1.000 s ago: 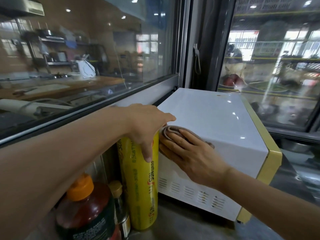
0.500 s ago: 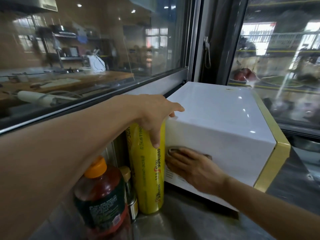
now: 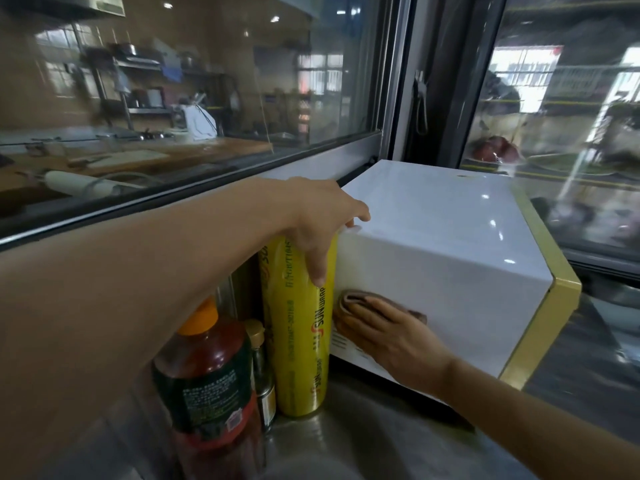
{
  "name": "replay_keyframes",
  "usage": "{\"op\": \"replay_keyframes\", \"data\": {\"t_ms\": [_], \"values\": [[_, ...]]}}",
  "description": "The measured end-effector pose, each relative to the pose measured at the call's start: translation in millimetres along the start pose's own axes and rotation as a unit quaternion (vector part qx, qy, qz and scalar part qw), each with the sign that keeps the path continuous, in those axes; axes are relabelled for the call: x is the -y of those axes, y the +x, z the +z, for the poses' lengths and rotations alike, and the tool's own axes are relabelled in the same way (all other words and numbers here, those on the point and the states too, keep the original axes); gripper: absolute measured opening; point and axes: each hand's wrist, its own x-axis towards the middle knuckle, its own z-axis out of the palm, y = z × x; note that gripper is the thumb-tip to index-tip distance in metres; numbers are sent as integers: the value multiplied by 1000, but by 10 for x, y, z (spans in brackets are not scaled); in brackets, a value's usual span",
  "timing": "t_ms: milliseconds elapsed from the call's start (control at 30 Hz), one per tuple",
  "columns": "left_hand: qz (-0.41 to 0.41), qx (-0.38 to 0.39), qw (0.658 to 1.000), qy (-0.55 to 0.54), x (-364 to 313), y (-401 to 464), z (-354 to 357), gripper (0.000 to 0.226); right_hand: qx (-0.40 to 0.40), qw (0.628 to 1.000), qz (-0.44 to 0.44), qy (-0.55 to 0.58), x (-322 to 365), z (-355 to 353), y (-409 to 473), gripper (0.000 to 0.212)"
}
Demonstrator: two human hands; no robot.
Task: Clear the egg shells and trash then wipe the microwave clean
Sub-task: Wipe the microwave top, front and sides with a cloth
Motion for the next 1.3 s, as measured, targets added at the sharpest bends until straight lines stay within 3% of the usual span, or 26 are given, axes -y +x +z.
{"op": "replay_keyframes", "data": {"t_ms": [300,367,567,833,900,1033,1133,1300], "values": [[20,-56,974,221,-406,4,48,103,-102,986,129,14,-550,-345,-338,53],[12,-51,975,218,-499,42,130,106,-80,988,130,6,-372,-211,-353,56],[-14,-73,972,224,-515,69,252,112,89,996,0,-9,96,74,-677,59],[-29,-80,964,251,-572,26,286,117,-100,980,172,3,-648,-239,-1024,52],[-38,-79,962,260,-601,20,309,117,-96,980,174,-3,-460,-109,-1039,55],[-41,-83,960,264,-599,4,331,115,20,999,32,-34,-31,199,-1242,63],[-41,-86,961,259,-591,-12,318,117,67,998,14,-16,-43,123,-1362,59],[-44,-81,962,259,-590,-26,324,119,-57,990,125,-37,-738,-175,-1573,50]]}}
